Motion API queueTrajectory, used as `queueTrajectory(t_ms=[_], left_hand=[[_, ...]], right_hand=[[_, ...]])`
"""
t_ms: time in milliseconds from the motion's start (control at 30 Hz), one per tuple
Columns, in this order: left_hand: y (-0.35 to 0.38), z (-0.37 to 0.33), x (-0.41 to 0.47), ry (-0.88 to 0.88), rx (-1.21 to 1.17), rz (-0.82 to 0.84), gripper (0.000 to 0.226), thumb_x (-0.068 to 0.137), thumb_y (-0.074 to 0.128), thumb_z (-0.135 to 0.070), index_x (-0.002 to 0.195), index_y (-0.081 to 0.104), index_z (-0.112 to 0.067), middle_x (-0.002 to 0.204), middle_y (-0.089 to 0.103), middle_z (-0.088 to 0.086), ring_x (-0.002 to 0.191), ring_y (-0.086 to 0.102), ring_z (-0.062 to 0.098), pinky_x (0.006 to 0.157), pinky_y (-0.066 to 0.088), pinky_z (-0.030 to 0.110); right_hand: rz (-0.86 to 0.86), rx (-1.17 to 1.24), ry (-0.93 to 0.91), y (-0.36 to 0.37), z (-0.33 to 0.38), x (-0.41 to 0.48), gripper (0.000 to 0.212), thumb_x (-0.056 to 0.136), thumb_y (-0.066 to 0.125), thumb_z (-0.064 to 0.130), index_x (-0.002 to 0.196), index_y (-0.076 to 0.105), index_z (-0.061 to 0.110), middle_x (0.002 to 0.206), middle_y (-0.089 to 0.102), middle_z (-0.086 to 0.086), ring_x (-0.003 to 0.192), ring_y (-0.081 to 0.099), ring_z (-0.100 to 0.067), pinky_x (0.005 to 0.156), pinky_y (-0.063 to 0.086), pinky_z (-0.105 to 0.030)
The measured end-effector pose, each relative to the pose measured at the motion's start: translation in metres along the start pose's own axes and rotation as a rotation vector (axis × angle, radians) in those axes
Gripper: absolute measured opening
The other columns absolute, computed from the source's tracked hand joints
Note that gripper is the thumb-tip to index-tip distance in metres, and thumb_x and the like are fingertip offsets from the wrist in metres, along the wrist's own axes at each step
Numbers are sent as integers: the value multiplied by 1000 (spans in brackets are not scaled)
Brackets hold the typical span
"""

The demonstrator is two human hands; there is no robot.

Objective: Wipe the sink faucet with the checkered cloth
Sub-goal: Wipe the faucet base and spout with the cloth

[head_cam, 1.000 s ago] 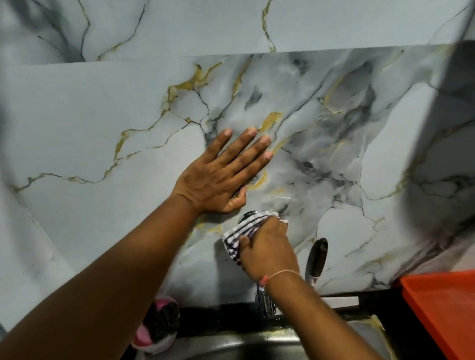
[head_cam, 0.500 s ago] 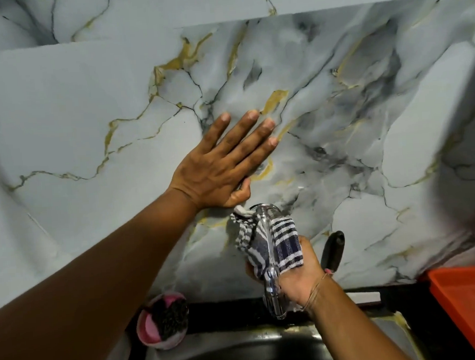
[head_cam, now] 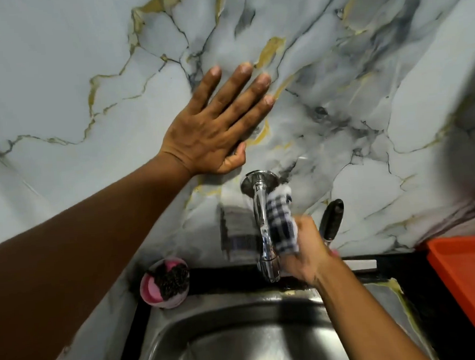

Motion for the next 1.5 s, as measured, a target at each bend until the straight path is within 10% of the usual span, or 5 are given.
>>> queueTrajectory(t_ms=[433, 600, 733, 1033, 1500], left_hand=[[1, -4, -1, -4, 4, -7, 72, 96, 35, -42, 161, 30, -11, 164, 34, 16, 151, 29, 42, 126, 7, 55], [1, -7, -2, 0, -39, -3, 72, 96, 36, -40, 161, 30, -11, 165, 34, 16, 152, 28, 41, 127, 6, 55], [1, -5, -1, -2, -38, -14, 76, 92, 39, -39, 162, 28, -11, 166, 32, 15, 153, 27, 40, 127, 6, 54], [2, 0, -4, -2, -56, -15, 78, 92, 39, -39, 163, 23, -11, 167, 27, 15, 154, 23, 40, 128, 2, 54], [0, -2, -3, -5, -66, -25, 78, 92, 39, -39, 163, 24, -11, 167, 27, 16, 154, 23, 39, 128, 6, 55]], right_hand=[[-58, -172, -56, -3, -13, -24, 34, 70, 56, 26, 91, 81, 16, 99, 79, -8, 98, 72, -24, 91, 56, -41], [-331, -1048, -460, 8, -13, -65, 30, 87, 51, 36, 115, 60, 37, 116, 71, 8, 110, 65, -7, 84, 50, -9], [-465, -1383, -733, 46, -4, -58, 74, 88, 52, 18, 154, 19, 9, 163, 23, -9, 152, 18, -19, 122, 28, -38], [102, -2571, -612, 99, 17, -19, 39, 77, 53, 38, 86, 78, 10, 95, 74, -15, 109, 56, -37, 111, 37, -47], [494, -2221, -850, 74, 8, -47, 21, 69, 61, 32, 69, 69, 13, 79, 69, -11, 93, 60, -33, 101, 41, -41]])
Point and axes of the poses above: each hand's wrist, its own x-axis towards the middle knuckle, its own y-axis out of the palm, z = x × y, the point moved 6 cm from there along x, towards the middle knuckle
